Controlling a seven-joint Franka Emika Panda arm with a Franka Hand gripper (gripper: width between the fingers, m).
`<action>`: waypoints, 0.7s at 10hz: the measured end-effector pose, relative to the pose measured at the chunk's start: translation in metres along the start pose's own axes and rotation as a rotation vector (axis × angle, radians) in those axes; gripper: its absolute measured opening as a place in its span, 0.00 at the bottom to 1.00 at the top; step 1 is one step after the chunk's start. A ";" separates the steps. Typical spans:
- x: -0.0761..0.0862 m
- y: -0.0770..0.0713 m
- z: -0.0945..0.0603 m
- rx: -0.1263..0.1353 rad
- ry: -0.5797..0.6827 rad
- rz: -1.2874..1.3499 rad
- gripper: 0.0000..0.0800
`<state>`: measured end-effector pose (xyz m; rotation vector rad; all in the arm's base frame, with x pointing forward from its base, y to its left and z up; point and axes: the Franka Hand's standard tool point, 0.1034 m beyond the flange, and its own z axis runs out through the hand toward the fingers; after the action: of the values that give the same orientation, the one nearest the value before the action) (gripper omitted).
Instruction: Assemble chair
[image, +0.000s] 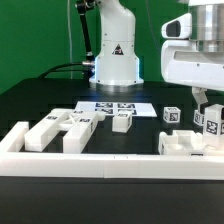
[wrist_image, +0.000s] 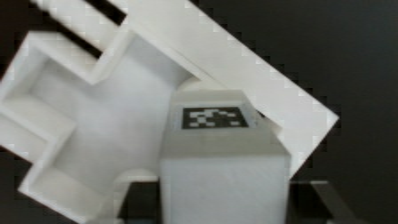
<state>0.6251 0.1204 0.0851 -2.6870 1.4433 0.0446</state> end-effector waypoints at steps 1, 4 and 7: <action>0.000 0.000 0.000 0.000 0.000 -0.013 0.36; -0.007 -0.003 0.001 -0.003 -0.003 -0.141 0.70; -0.010 -0.005 0.001 0.001 0.001 -0.481 0.81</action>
Offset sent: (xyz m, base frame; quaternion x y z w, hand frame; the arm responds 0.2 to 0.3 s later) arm -0.0040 0.0084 0.0044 -0.0196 0.0087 -0.0891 0.9958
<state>0.6238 0.1314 0.0851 -2.9488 0.7612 0.0077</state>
